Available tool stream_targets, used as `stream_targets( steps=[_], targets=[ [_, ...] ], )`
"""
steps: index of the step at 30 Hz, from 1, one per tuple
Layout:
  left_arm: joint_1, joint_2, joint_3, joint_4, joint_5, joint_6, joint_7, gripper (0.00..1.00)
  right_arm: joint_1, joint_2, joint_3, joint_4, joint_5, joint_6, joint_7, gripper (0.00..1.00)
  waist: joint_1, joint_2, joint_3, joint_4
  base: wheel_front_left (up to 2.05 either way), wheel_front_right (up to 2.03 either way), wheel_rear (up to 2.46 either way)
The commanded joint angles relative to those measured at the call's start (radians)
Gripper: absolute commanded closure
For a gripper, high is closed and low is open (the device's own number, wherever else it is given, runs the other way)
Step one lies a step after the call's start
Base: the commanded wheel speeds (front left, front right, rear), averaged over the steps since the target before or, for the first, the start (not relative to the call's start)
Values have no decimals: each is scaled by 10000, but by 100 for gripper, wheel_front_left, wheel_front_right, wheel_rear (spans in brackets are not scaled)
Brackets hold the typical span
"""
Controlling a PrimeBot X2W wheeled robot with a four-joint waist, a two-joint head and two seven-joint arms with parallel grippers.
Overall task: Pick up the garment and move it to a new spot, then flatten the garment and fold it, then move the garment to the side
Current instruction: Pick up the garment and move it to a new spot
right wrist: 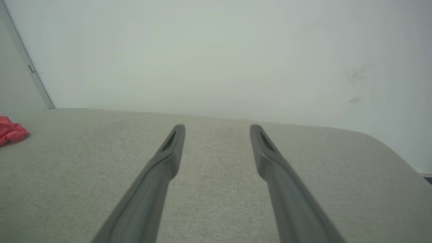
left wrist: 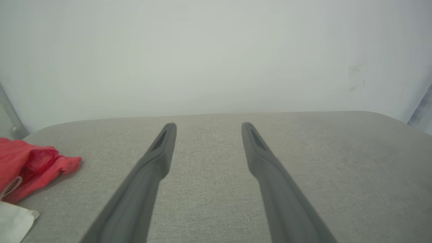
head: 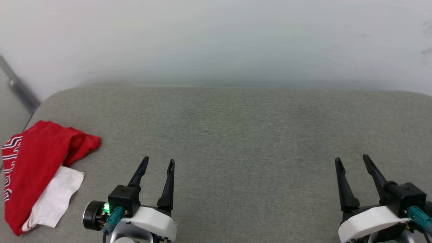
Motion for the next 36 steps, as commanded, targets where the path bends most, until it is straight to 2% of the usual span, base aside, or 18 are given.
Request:
stream_targets(
  steps=[1, 2, 6, 7, 22, 29, 36],
  targets=[
    [-106, -1, 46, 11, -39, 25, -27, 0, 5, 30, 55, -76, -29, 0, -11, 0, 0, -1, 18, 318, 0, 0, 0],
    [-106, -1, 46, 11, -39, 25, -27, 0, 5, 30, 55, -76, -29, 0, -11, 0, 0, -1, 18, 318, 0, 0, 0],
    [-153, -8, 239, -22, 44, 111, -27, 0, -21, 27, 290, -232, 27, 0, 54, 0, 0, -1, 66, 1103, 0, 0, 0],
    [-153, -8, 239, -22, 44, 111, -27, 0, -21, 27, 290, -232, 27, 0, 54, 0, 0, -1, 66, 1103, 0, 0, 0],
    [-105, 94, 1057, -135, 274, 143, -26, 0, -112, 24, 955, -826, -53, 0, 273, 0, 0, -1, 212, 3420, 0, 0, 0],
    [80, 67, 1241, -259, 279, 108, -27, 0, -152, 23, 1078, -989, -53, -1, 339, 0, 0, -1, 266, 4023, 0, 0, 0],
    [136, 39, 1288, -242, 365, 91, -27, 0, -169, 23, 1079, -1072, -42, -1, 353, 0, 0, -1, 279, 4222, 0, 0, 0]
  ],
)
